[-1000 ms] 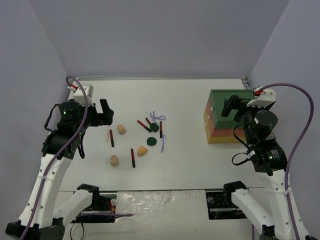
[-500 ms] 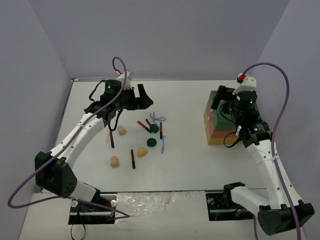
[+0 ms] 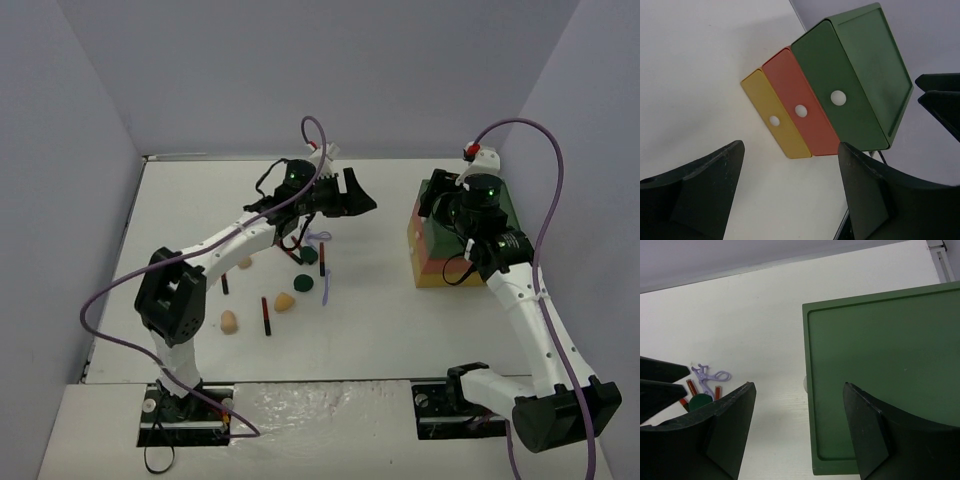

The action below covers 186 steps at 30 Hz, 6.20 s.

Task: Organize the makeup

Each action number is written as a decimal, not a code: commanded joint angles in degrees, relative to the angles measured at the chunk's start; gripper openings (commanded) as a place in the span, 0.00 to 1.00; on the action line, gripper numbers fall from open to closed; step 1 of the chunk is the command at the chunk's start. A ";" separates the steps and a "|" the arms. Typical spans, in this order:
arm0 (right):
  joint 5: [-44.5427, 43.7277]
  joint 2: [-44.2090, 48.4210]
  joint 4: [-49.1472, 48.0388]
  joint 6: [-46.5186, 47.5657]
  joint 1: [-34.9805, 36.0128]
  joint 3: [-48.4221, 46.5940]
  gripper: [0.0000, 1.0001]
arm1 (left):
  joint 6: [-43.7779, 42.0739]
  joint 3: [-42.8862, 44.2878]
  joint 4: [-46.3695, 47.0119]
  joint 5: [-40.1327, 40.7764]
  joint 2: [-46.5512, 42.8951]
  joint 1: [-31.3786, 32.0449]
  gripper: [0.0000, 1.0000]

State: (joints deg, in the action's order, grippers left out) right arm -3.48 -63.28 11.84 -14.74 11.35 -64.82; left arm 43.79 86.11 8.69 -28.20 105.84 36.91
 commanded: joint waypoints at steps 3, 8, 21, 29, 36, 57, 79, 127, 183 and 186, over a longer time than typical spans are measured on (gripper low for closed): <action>0.51 -0.80 -2.36 -2.08 -0.09 -1.77 0.64 | 7.55 7.52 18.78 -3.51 6.84 3.84 0.65; -0.13 0.51 -2.01 -1.83 -0.35 -2.09 0.63 | 6.03 9.95 23.06 -4.93 10.62 5.95 0.62; 0.60 -1.04 -1.59 -4.15 -1.69 0.04 0.56 | 3.67 14.97 28.78 -10.72 17.06 8.09 0.53; 3.65 -2.70 -1.99 -5.25 -2.43 0.52 0.56 | 2.35 17.80 26.93 -10.38 19.63 8.09 0.47; 6.81 -4.00 -3.15 -5.88 -3.24 1.20 0.54 | 1.94 20.04 27.89 -10.99 22.01 8.00 0.43; 13.90 -6.78 -5.78 -7.43 -5.03 3.56 0.53 | 5.52 21.33 34.63 -13.28 24.65 8.09 0.37; 16.66 -6.86 -6.30 -8.46 -6.08 3.91 0.53 | 11.40 21.73 43.60 -13.98 27.32 7.91 0.15; 15.00 -4.49 -6.30 -8.30 -7.75 4.80 0.56 | -0.61 -10.56 24.43 -13.73 0.27 -1.31 0.14; -14.53 -51.37 -15.80 -15.38 60.80 -12.18 0.33 | -27.19 -30.91 -36.91 55.83 -63.48 -24.06 0.97; -15.24 -52.37 -15.54 -16.19 60.72 -11.82 0.31 | -27.01 -30.91 -36.82 55.38 -63.38 -24.34 0.97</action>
State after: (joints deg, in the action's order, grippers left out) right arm -15.72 -115.06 -1.81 -28.21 72.34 -74.78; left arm 15.94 54.48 -31.79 26.07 42.30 13.30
